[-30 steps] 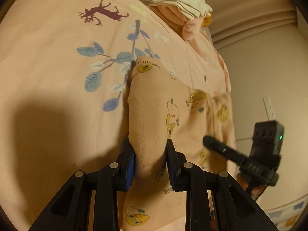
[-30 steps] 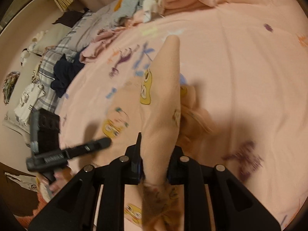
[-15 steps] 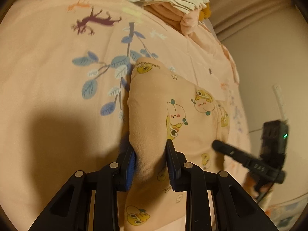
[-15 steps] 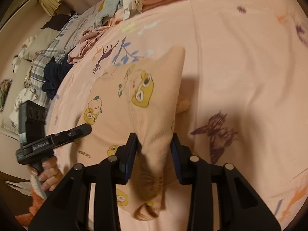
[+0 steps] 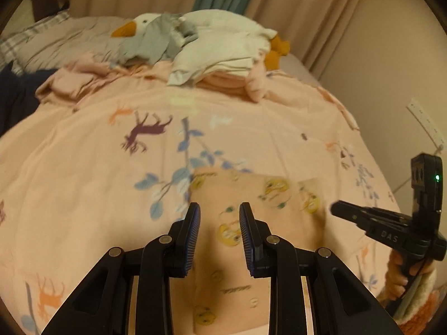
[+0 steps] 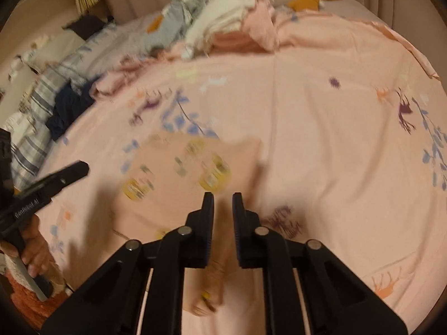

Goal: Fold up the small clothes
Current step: 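Lower the folded edge onto the bundle and open both grippers, then press and square the folded sleepsuit with both open grippers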

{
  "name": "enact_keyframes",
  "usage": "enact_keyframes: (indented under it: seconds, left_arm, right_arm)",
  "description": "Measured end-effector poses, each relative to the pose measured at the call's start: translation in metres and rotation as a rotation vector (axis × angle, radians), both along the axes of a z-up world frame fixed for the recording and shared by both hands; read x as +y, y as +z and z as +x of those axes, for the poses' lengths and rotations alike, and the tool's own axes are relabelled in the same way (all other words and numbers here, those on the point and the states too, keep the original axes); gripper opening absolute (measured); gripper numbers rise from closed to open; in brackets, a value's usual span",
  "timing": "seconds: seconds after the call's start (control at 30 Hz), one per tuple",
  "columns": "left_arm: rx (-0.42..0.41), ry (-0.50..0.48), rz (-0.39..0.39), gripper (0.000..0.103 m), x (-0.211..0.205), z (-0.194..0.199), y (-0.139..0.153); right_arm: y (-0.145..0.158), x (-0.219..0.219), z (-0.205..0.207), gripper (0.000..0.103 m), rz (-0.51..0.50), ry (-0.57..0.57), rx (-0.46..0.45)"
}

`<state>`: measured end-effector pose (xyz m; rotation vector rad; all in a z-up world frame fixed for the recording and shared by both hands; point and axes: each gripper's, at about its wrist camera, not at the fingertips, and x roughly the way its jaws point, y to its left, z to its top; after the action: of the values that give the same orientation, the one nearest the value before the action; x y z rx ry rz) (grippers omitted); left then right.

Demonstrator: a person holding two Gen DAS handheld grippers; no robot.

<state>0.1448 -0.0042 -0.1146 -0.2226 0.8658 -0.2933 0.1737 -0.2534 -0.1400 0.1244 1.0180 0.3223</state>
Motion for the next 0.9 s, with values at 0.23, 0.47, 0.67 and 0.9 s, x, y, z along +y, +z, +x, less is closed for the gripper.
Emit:
enact_keyframes:
  seconds: [0.23,0.47,0.67,0.9]
  left_arm:
    - [-0.013,-0.030,0.224,0.026,-0.051,0.009,-0.033]
    - [0.093,-0.070,0.226,0.025,-0.051,0.018,-0.069]
    - [0.072,-0.067,0.275,0.025,-0.061,0.016,-0.079]
    - [0.066,-0.049,0.274,0.025,-0.061,0.018,-0.080]
  right_arm:
    - [-0.011,0.025,0.018,0.011,0.041,0.012,0.014]
    - [-0.057,0.020,0.029,0.006,0.002,-0.031,0.131]
    - [-0.079,0.005,0.025,0.003,0.049,-0.051,0.141]
    - [-0.081,0.007,0.024,0.003,0.040,-0.056,0.130]
